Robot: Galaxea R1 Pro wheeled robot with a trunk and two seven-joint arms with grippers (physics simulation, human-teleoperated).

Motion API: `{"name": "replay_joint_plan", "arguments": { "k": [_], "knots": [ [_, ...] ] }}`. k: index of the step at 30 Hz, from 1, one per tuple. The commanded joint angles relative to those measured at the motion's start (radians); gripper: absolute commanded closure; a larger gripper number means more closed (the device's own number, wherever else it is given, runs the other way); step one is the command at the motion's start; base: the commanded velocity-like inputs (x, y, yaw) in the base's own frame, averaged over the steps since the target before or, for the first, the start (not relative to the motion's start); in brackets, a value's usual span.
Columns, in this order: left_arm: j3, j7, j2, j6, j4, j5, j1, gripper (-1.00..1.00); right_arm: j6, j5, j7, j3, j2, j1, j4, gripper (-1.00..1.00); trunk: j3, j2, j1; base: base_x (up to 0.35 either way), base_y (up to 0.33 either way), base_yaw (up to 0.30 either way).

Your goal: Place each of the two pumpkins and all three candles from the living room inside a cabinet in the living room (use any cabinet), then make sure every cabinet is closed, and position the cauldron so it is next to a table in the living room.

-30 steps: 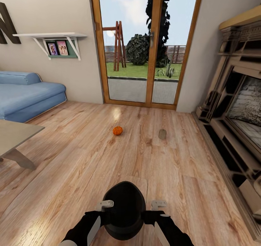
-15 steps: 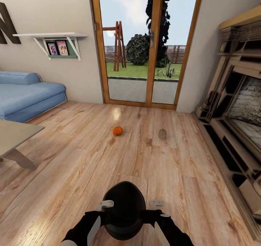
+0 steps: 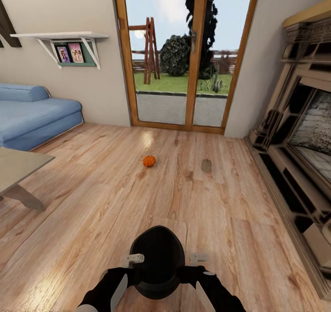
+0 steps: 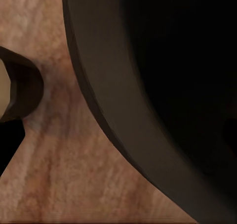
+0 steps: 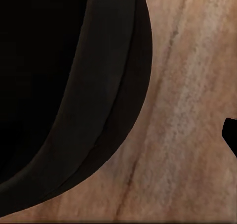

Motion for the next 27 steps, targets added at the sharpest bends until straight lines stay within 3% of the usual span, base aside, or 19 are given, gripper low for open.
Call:
{"name": "replay_joint_plan", "arguments": {
  "k": [1, 27],
  "knots": [
    [0.000, 0.000, 0.000, 0.000, 0.000, 0.000, 0.000, -1.00, 0.000, 0.000, 0.000, 0.000, 0.000, 0.000, 0.000, -1.00, -0.004, 0.000, 0.000, 0.000, 0.000, 0.000],
    [0.000, 0.000, -0.001, 0.000, 0.000, 0.000, 0.000, -1.00, 0.001, -0.004, -0.007, -0.001, 0.000, 0.000, 0.000, -1.00, -0.016, -0.001, 0.002, 0.000, 0.000, 0.000]
  ]
}}
